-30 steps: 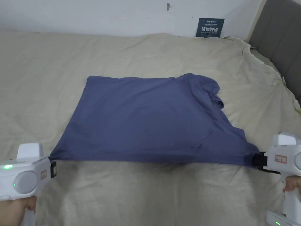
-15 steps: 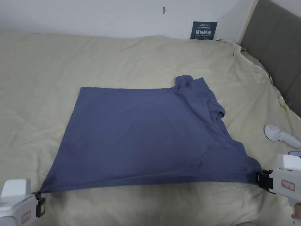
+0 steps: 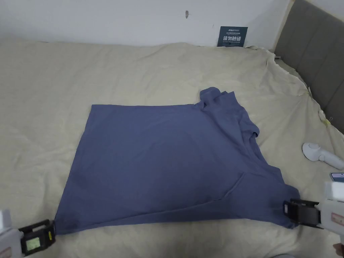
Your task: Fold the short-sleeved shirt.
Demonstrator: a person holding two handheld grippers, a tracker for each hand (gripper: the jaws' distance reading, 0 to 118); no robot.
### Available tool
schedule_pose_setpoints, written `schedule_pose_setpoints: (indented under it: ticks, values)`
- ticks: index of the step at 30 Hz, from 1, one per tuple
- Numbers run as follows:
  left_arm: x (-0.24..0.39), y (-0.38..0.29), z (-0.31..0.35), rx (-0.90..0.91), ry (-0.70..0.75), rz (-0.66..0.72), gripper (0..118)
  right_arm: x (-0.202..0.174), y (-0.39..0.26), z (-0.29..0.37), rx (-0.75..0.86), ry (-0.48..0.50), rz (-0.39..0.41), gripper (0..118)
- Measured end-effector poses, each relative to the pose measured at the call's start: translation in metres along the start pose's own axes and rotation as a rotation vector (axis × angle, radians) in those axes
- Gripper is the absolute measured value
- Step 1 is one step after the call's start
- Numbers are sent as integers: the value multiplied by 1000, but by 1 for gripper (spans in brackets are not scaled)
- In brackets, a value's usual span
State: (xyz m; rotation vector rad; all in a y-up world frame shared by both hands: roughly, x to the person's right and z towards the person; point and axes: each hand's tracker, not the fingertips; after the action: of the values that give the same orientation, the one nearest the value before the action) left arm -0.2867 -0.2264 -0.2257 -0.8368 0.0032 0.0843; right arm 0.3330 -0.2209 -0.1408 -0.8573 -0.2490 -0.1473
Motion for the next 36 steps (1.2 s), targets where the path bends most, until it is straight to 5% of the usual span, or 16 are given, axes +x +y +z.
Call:
schedule_pose_setpoints:
  ticks: [4,14,20,22,24,27,36]
  values:
    - [2,40,31,180,-11,51,118,-3,34,38,146,18,-47,105]
    - [67,89,69,566,14,-93,117,-66,72,99,561,17,56,109]
    - [92,77,72,672,-40,-165,93,-85,57,99,660,18,30,106]
    - [94,72,70,667,-69,-173,60,-89,52,101,679,26,34,90]
    - [98,69,68,653,-82,-181,24,-94,50,102,678,38,35,55]
    - [100,66,67,636,-93,-194,0,-99,48,102,680,45,41,5]
    - [96,64,68,603,-130,-174,0,-104,48,102,673,59,51,0]
